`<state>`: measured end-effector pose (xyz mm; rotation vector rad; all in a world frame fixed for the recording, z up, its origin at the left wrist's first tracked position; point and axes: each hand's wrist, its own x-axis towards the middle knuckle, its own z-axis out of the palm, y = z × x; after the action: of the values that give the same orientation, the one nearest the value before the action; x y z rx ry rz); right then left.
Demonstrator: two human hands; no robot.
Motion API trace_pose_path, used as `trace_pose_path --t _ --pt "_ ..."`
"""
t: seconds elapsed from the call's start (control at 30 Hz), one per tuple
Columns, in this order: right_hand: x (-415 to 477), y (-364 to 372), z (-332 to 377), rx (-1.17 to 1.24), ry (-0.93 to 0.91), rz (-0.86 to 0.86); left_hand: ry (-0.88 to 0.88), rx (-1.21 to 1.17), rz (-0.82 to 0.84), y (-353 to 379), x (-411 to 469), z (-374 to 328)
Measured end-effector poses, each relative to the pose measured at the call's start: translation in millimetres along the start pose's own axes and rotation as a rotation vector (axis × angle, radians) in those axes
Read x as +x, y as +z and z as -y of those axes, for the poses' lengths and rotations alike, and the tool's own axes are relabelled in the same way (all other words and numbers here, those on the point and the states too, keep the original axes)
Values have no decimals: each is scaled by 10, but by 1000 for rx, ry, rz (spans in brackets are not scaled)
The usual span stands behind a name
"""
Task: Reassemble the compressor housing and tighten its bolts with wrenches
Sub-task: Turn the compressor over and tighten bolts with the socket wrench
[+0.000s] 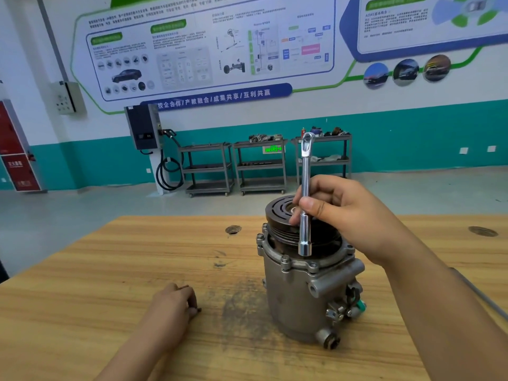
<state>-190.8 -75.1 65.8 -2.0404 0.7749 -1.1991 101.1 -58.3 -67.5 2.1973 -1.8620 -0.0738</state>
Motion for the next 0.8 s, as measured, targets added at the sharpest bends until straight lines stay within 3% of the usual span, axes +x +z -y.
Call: trace_pose_path --t 0.13,0.2,0.33,0.5,0.6,0.8 --pt "16 -20 -7 28 10 18 104 -286 -99 -169 -163 -305" --pt "17 -31 -5 53 15 20 182 -458 -206 -302 -297 -528" --pt "8 -61 -9 97 8 -6 391 -574 -450 -538 -572 -1010" --pt "-2 -107 -16 154 -14 -22 490 -778 -486 -646 -704 -1393" --pt "0 -115 -29 166 -21 -30 453 -774 -522 -616 -652 -1537" --pt "8 -126 -49 168 -26 -17 535 -524 -618 -532 -536 -1597"
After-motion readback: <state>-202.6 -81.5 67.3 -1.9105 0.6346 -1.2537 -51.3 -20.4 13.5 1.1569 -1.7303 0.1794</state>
